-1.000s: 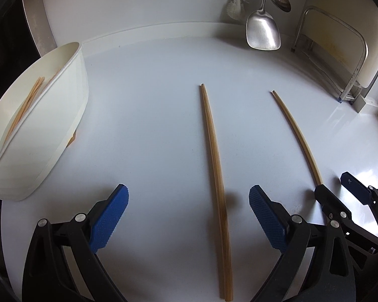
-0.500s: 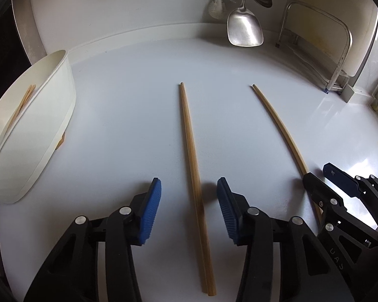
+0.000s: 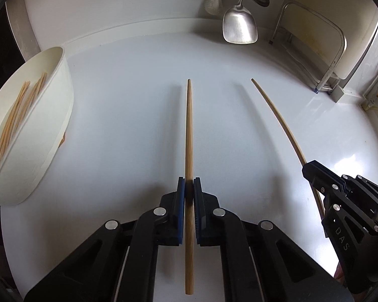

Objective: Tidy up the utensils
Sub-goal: 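Carry the last two chopsticks over the white basin with both tools, then open both tools to release the chopsticks into the basin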

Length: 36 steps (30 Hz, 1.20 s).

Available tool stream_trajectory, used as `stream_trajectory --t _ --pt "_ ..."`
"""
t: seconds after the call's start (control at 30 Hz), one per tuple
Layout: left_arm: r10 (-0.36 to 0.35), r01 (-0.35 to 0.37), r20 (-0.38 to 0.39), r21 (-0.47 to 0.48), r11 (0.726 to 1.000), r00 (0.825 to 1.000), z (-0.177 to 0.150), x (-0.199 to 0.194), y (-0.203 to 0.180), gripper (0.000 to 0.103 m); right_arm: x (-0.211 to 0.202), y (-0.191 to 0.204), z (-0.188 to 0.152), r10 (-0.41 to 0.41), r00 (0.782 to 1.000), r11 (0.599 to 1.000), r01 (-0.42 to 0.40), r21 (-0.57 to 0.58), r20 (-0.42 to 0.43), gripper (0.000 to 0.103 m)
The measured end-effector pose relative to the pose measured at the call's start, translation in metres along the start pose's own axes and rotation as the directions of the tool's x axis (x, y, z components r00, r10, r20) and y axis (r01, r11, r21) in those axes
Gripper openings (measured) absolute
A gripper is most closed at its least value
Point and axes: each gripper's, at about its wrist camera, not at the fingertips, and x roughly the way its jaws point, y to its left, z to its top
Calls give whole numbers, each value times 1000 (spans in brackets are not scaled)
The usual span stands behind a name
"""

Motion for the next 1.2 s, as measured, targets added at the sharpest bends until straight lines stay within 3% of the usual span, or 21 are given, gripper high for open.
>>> stream_trajectory --t 0.33,0.57,0.87,1.1,1.2 --pt "-26 28 80 -27 999 996 30 -71 50 7 -47 41 43 36 998 999 -36 -1 48 6" --pt "63 -51 128 -99 994 990 39 -111 132 7 -61 117 78 152 987 988 -150 -42 56 6" --pt "155 -136 87 -196 971 984 34 -112 253 7 -37 239 114 269 963 955 -265 -129 13 6" --pt "149 -132 59 -221 966 987 42 -88 304 7 5 305 133 267 962 947 -274 -169 -62 6" --pt "129 -119 33 -217 969 991 45 -73 312 7 26 322 135 222 969 953 -239 -186 -108 6"
